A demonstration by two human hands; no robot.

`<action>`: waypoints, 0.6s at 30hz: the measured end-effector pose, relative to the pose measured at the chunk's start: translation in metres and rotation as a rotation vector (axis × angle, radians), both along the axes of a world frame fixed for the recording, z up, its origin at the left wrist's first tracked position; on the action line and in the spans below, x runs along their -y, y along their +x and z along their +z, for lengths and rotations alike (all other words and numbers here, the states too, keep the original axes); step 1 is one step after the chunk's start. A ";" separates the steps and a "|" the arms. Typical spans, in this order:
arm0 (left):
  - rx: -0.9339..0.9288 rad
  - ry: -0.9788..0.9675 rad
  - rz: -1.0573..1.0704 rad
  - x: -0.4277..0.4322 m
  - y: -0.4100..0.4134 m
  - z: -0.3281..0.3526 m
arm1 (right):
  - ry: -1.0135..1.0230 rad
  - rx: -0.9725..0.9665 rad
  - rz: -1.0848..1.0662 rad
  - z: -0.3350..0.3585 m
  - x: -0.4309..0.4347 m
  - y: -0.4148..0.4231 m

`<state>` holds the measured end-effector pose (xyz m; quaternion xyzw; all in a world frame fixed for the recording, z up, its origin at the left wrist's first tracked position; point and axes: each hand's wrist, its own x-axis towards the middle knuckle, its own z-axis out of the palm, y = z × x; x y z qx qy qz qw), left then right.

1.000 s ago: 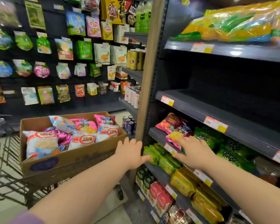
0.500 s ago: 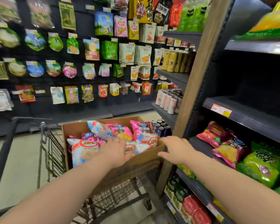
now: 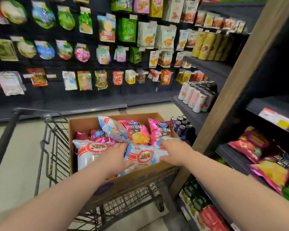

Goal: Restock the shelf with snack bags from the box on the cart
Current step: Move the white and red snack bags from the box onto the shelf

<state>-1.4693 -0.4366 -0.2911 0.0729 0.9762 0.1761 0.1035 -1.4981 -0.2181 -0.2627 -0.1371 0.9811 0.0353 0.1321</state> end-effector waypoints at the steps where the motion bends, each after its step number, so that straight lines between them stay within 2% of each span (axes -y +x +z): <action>1: 0.004 0.025 0.024 -0.001 -0.006 -0.003 | -0.015 0.017 0.022 -0.007 0.001 -0.013; 6: 0.084 0.145 0.165 -0.010 -0.036 -0.017 | -0.052 0.127 0.162 -0.045 0.007 -0.073; 11: 0.174 0.177 0.305 -0.022 -0.064 -0.040 | -0.055 0.211 0.291 -0.082 0.017 -0.124; 18: 0.248 0.220 0.438 -0.025 -0.075 -0.061 | -0.054 0.307 0.459 -0.118 0.033 -0.155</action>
